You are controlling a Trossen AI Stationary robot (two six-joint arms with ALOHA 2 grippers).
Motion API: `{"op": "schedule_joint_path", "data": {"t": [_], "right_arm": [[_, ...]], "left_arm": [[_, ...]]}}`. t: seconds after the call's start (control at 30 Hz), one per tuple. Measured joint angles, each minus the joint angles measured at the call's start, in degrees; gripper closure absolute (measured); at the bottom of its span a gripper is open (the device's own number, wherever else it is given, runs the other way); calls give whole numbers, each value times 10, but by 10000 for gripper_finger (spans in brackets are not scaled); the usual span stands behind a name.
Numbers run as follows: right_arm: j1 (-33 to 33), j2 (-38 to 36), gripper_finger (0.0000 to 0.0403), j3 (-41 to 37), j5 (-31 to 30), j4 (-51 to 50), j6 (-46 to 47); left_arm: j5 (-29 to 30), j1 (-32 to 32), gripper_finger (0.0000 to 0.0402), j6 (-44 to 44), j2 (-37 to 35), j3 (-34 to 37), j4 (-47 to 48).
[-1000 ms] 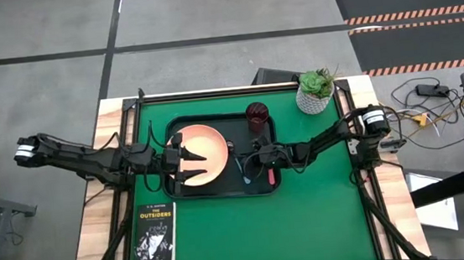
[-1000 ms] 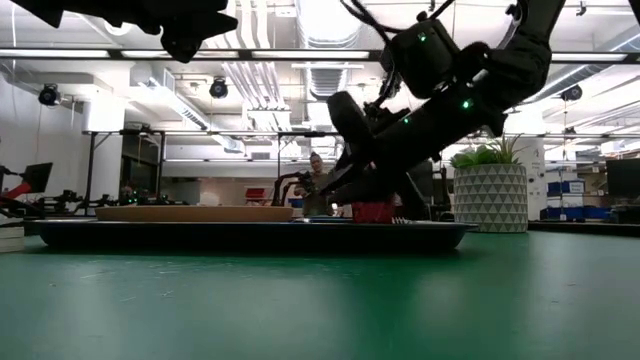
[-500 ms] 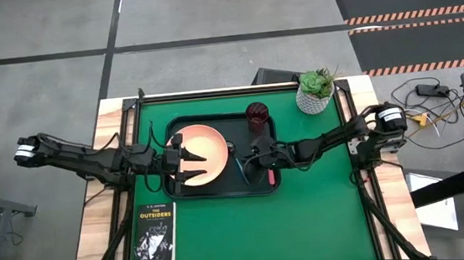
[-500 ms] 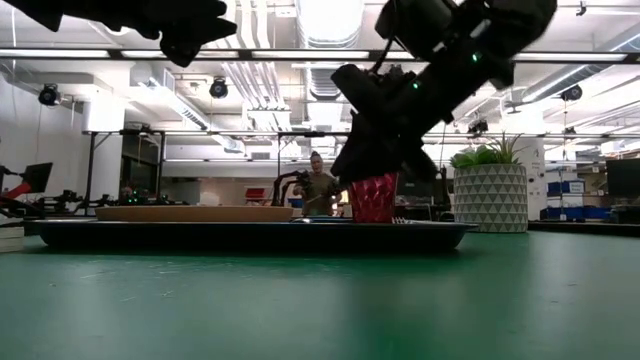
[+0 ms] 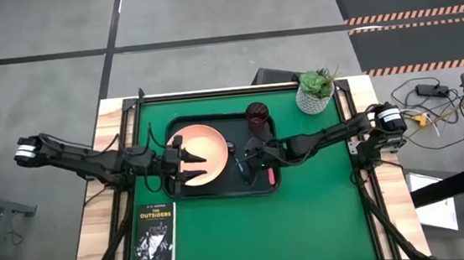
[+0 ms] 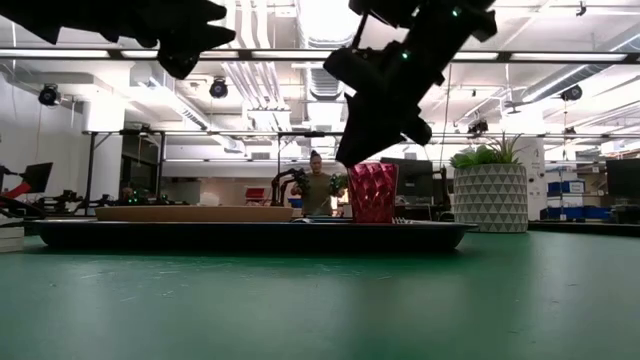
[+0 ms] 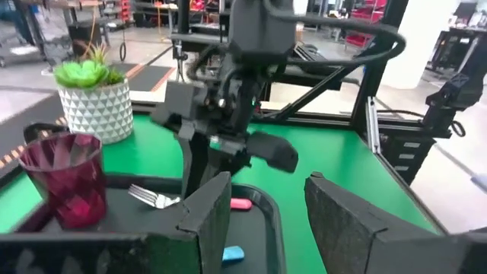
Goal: Pick and place plate/cup/fork/spoon on tray
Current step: Adjust the blue spoon on the black tray
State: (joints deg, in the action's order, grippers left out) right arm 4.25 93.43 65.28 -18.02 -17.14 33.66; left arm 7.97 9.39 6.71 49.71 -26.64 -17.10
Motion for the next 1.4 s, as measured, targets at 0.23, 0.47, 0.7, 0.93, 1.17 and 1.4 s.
{"op": "schedule_joint_path", "data": {"t": [0.23,0.47,0.7,0.93,1.17,1.4], "right_arm": [[0,0,334,32,0,-66,-2],[0,0,303,32,0,-69,-3],[0,0,268,31,0,-87,-3],[0,0,260,36,0,-73,17],[-7,6,271,32,32,-110,98],[-19,52,273,39,31,-59,87]], "left_arm": [[0,0,252,41,0,23,-20],[0,1,252,51,0,27,-26],[0,0,252,50,0,28,-26],[0,0,252,50,0,31,-25],[0,0,252,48,0,32,-25],[4,0,252,45,0,32,-34]]}}
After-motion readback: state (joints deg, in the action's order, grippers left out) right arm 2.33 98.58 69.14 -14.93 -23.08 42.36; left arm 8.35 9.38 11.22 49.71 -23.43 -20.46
